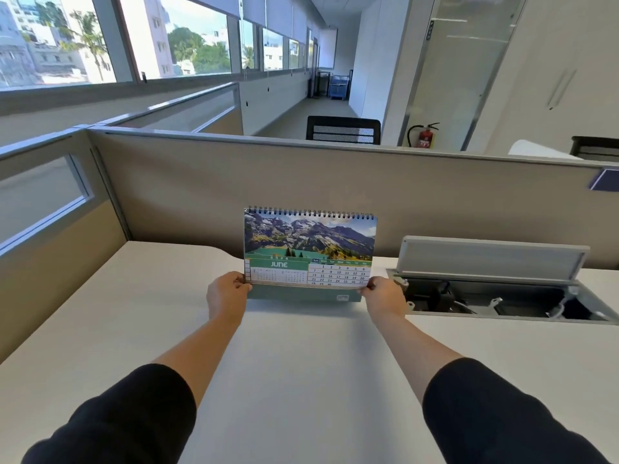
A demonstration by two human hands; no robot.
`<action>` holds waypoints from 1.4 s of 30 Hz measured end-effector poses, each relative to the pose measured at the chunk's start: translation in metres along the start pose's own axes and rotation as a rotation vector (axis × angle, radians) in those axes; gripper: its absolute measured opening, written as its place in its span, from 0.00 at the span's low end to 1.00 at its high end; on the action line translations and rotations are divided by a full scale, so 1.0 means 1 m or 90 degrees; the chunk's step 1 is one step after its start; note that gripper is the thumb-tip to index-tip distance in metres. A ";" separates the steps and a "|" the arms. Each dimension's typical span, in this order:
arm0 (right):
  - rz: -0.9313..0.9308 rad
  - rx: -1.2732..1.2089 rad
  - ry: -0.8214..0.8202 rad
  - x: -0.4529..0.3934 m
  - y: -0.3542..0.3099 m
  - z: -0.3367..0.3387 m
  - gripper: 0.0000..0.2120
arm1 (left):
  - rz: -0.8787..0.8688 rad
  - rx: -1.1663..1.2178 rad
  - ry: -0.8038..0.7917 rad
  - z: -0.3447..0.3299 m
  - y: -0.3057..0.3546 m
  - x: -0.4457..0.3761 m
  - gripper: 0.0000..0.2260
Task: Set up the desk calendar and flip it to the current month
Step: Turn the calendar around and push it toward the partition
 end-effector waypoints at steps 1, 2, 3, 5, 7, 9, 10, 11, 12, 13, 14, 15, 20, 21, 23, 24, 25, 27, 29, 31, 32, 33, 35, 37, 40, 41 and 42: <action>-0.007 0.005 -0.005 0.002 0.003 -0.003 0.12 | 0.000 -0.006 -0.005 -0.002 -0.003 0.001 0.07; -0.011 0.006 -0.009 0.003 0.005 -0.005 0.12 | -0.001 -0.010 -0.010 -0.003 -0.007 0.002 0.07; -0.014 0.004 -0.014 0.004 0.006 -0.007 0.12 | -0.004 -0.012 -0.015 -0.004 -0.009 0.002 0.06; -0.015 -0.005 -0.018 0.005 0.009 -0.010 0.12 | -0.009 -0.021 -0.020 -0.006 -0.015 0.002 0.06; -0.021 0.001 -0.025 0.006 0.009 -0.011 0.12 | -0.007 -0.038 -0.027 -0.006 -0.017 0.002 0.07; -0.032 0.016 -0.037 0.008 0.010 -0.012 0.12 | -0.011 -0.069 -0.055 -0.008 -0.017 0.002 0.08; -0.033 0.021 -0.042 0.008 0.010 -0.012 0.12 | -0.012 -0.087 -0.075 -0.009 -0.017 0.003 0.09; -0.031 0.027 -0.045 0.010 0.009 -0.012 0.12 | -0.010 -0.100 -0.092 -0.011 -0.017 0.003 0.10; -0.028 0.027 -0.046 0.011 0.009 -0.012 0.13 | -0.005 -0.104 -0.105 -0.012 -0.017 0.004 0.11; -0.027 0.019 -0.048 0.013 0.008 -0.011 0.14 | 0.004 -0.100 -0.115 -0.013 -0.016 0.004 0.12; -0.032 0.005 -0.048 0.015 0.008 -0.012 0.16 | 0.013 -0.092 -0.121 -0.013 -0.016 0.005 0.13; -0.042 -0.015 -0.048 0.017 0.009 -0.012 0.18 | 0.023 -0.081 -0.124 -0.013 -0.015 0.006 0.14; -0.056 -0.149 0.010 0.029 0.003 -0.004 0.26 | 0.064 0.022 -0.094 -0.008 -0.011 0.011 0.19; -0.045 -0.175 0.030 0.030 0.000 -0.001 0.25 | 0.063 0.053 -0.081 -0.006 -0.008 0.011 0.20; -0.027 -0.227 0.053 0.031 -0.007 0.004 0.24 | 0.053 0.103 -0.052 0.001 0.004 0.011 0.20; -0.024 -0.250 0.053 0.030 -0.010 0.005 0.24 | 0.049 0.123 -0.038 0.006 0.012 0.011 0.20; -0.019 -0.267 0.050 0.029 -0.012 0.006 0.24 | 0.048 0.144 -0.031 0.009 0.020 0.010 0.18; 0.009 -0.261 0.035 0.027 -0.017 0.007 0.21 | 0.058 0.185 -0.044 0.012 0.033 0.009 0.14; 0.026 -0.237 0.002 0.027 -0.022 0.008 0.20 | 0.079 0.213 -0.083 0.012 0.040 0.008 0.10; 0.013 -0.221 -0.040 0.026 -0.027 0.004 0.24 | 0.095 0.221 -0.130 0.011 0.043 0.008 0.08; 0.000 -0.223 -0.060 0.027 -0.028 0.001 0.25 | 0.100 0.219 -0.150 0.010 0.042 0.010 0.09; -0.001 -0.237 -0.070 0.025 -0.031 0.002 0.26 | 0.098 0.227 -0.163 0.012 0.046 0.010 0.11; -0.009 -0.254 -0.091 0.022 -0.033 -0.001 0.27 | 0.121 0.240 -0.183 0.011 0.044 0.011 0.14; -0.006 -0.263 -0.113 0.018 -0.033 -0.003 0.27 | 0.144 0.257 -0.201 0.010 0.043 0.011 0.13; -0.003 -0.269 -0.155 0.013 -0.036 -0.003 0.29 | 0.158 0.269 -0.214 0.008 0.042 0.009 0.11; -0.005 -0.270 -0.168 0.012 -0.036 -0.004 0.29 | 0.156 0.269 -0.215 0.009 0.043 0.009 0.11; -0.004 -0.272 -0.178 0.012 -0.037 -0.004 0.30 | 0.154 0.267 -0.218 0.009 0.043 0.009 0.13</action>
Point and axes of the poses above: each hand's wrist, its own x-axis away from the middle knuckle, its own z-axis out of the back of the hand, y = z × x, the point moved 4 cm from there along -x, towards the middle knuckle, and after that the axes turned 12 degrees about y, right-handed, at the moved point
